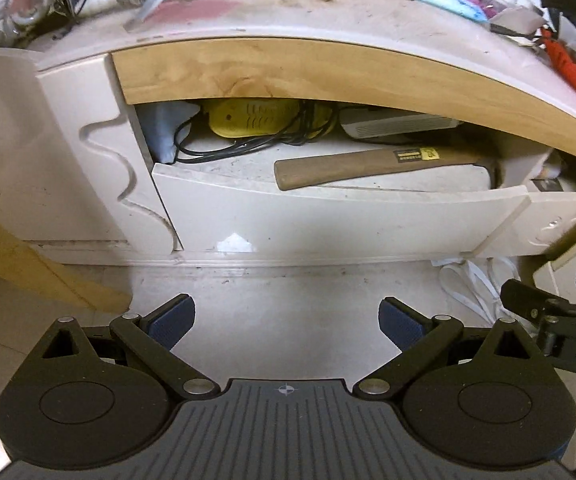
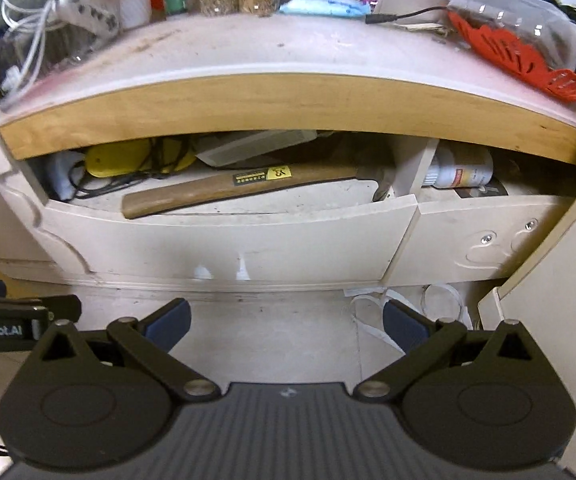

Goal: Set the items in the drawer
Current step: 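Pull both grippers back from the closed drawer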

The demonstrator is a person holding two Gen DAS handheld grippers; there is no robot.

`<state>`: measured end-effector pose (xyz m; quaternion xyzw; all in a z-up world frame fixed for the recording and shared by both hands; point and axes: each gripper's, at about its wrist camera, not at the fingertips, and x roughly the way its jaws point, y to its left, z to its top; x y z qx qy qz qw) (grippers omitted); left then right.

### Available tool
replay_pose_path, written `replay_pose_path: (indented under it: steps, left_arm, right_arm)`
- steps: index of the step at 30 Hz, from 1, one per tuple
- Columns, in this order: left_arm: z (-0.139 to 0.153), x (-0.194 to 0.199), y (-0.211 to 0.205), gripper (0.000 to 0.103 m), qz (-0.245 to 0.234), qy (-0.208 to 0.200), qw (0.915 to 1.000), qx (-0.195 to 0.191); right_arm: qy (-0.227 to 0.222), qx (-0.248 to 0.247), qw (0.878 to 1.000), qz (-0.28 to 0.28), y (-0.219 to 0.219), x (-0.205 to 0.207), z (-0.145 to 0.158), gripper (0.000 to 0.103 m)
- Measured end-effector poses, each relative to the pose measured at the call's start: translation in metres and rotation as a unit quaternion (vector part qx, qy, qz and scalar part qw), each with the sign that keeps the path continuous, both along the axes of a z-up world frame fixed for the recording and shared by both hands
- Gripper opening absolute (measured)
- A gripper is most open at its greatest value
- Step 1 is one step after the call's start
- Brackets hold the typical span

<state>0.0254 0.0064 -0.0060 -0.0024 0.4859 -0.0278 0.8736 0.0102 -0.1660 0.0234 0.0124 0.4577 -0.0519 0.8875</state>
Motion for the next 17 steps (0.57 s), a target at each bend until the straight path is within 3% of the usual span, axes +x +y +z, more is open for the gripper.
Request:
replay_pose_path:
  steps: [17]
  left_arm:
    - [0.022,-0.030,-0.007,0.100,-0.003,-0.072,0.9974,0.007]
  right_arm:
    - [-0.028,0.011,0.999,0.013,0.009,-0.023,0.014,0.103]
